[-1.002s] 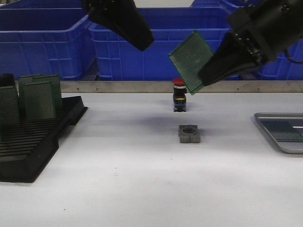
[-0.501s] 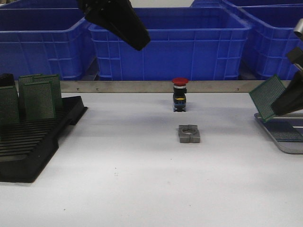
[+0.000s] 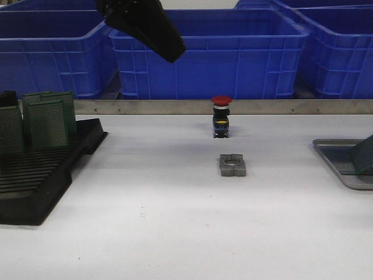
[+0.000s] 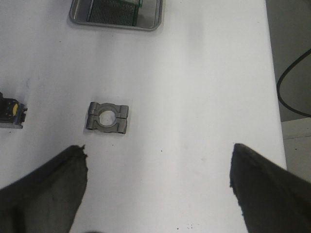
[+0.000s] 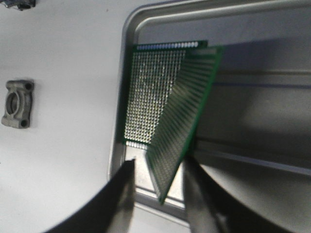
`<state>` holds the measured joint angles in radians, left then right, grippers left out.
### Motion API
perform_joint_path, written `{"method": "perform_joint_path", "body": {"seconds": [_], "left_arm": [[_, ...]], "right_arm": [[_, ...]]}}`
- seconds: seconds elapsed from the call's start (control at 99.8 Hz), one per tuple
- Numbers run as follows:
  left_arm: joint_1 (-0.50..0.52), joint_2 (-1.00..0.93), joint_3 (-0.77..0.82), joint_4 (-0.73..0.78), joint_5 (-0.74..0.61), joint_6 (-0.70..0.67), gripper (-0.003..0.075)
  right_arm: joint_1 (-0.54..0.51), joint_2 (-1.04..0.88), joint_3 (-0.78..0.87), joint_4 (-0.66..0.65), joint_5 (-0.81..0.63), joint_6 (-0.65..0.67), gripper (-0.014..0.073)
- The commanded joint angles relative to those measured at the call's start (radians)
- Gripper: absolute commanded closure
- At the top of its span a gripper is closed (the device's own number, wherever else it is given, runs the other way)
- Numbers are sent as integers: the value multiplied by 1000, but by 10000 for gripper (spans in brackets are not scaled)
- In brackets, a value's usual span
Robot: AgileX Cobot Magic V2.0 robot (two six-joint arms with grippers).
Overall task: Place circuit board on tray
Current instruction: 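Open the right gripper and withdraw both arms upward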
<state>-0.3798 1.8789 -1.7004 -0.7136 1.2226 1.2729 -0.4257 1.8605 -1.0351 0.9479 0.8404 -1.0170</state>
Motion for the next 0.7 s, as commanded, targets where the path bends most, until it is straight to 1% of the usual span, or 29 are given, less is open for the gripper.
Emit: {"method": "perform_joint_path", "body": {"seconds": [0.0, 0.05, 0.2, 0.251, 0.301, 0.371, 0.421, 0.441, 0.491, 0.581, 0.591, 0.631, 0.662, 0.672, 0.692], "left_arm": [[1, -60, -30, -59, 23, -8, 154], [1, -60, -30, -57, 23, -8, 154], [1, -62, -30, -41, 23, -8, 154], [1, -64, -30, -27, 23, -14, 154], [1, -66, -30, -7, 23, -29, 155], [1, -69, -30, 41, 23, -58, 178], [1, -71, -30, 87, 23, -100, 225], [1, -71, -30, 109, 23, -122, 253], [1, -74, -30, 161, 21, -174, 335], [2, -76, -30, 250, 23, -269, 535], [2, -76, -30, 256, 23, -283, 569], [2, -78, -30, 284, 29, -314, 653], [2, -80, -30, 298, 33, -336, 734], [4, -83, -30, 305, 35, -339, 743], [6, -85, -30, 309, 38, -348, 738]], "right_arm": [[-18, -42, -28, 4, 27, -2, 87], [-29, -44, -30, 1, 27, -2, 53], [-65, -76, -31, 0, 23, -4, 63], [-73, -94, -31, 0, 20, -4, 87], [-75, -121, -31, 0, 19, -4, 130], [-74, -159, -31, 1, 17, -9, 216], [-63, -188, -31, 1, 14, -9, 314], [-59, -201, -31, 1, 14, -9, 342], [-45, -231, -31, 1, 14, -9, 466], [-9, -283, -31, 1, 16, -17, 662], [-3, -286, -31, 0, 17, -19, 673], [11, -306, -30, 0, 20, -24, 658], [25, -321, -29, 0, 20, -26, 656], [28, -324, -29, 0, 20, -26, 656], [38, -334, -29, 0, 20, -26, 656]]}}
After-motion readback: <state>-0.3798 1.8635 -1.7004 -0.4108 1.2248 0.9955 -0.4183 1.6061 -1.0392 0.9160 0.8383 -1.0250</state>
